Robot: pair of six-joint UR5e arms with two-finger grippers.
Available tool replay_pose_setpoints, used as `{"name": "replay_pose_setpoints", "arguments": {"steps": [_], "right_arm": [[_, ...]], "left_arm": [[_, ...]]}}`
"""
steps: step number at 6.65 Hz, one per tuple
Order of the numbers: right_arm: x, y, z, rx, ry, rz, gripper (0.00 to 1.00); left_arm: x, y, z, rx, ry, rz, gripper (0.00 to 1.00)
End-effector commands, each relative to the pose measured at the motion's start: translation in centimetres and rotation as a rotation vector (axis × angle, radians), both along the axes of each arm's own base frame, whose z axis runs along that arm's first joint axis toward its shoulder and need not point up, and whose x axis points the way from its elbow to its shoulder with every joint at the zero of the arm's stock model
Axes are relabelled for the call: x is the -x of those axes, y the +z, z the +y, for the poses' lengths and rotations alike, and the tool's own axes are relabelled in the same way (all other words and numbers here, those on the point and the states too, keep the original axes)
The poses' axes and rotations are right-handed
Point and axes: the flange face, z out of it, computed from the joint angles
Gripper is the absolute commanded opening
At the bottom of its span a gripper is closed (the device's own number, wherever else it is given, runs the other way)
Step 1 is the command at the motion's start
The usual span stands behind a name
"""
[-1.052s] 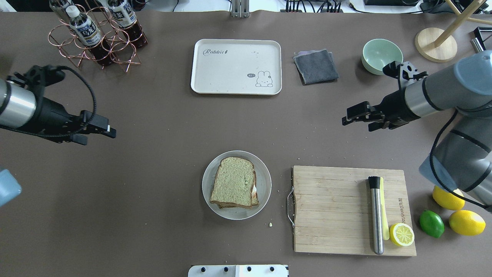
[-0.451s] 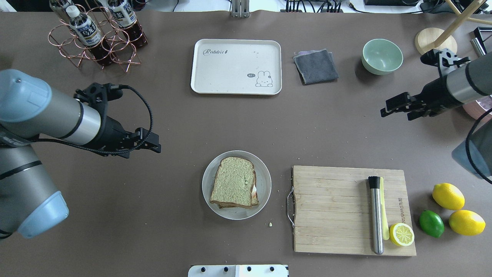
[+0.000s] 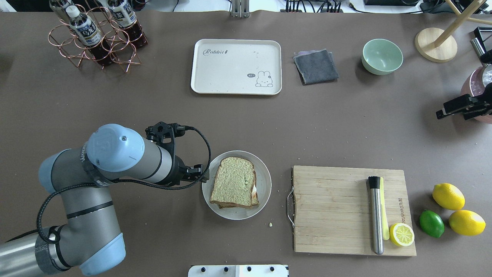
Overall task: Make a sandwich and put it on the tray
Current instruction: 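Grasp the rim of the white plate with the left gripper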
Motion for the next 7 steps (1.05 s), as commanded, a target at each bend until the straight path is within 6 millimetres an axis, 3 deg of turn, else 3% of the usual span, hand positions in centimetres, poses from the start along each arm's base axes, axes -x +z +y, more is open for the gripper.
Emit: {"name": "replay_pose_setpoints", "arguments": {"steps": [1, 2, 4, 5, 6, 7], "right_arm": [[-1.4, 1.1, 1.2, 0.009, 0.005, 0.002, 1.00], [-1.5, 1.3, 1.6, 0.012, 0.005, 0.003, 1.00], [-1.7, 1.6, 2.0, 0.018, 0.005, 0.005, 1.00], [-1.7, 1.6, 2.1, 0.019, 0.005, 0.005, 1.00], [-1.7, 1.6, 2.0, 0.018, 0.005, 0.005, 1.00], [-1.6, 1.6, 2.0, 0.019, 0.004, 0.007, 1.00]], "left_arm": [[-2.1, 1.2, 0.5, -0.010, -0.006, -0.005, 0.65], [-3.2, 2.5, 0.2, -0.010, -0.005, -0.002, 0.65], [-4.2, 2.5, 0.4, -0.011, 0.004, 0.005, 0.63], [-4.4, 2.3, 0.6, -0.013, 0.008, 0.008, 0.55], [-4.4, 2.3, 0.7, -0.013, 0.010, 0.008, 0.45], [-4.5, 2.3, 0.9, -0.011, 0.012, 0.008, 0.12]]}}
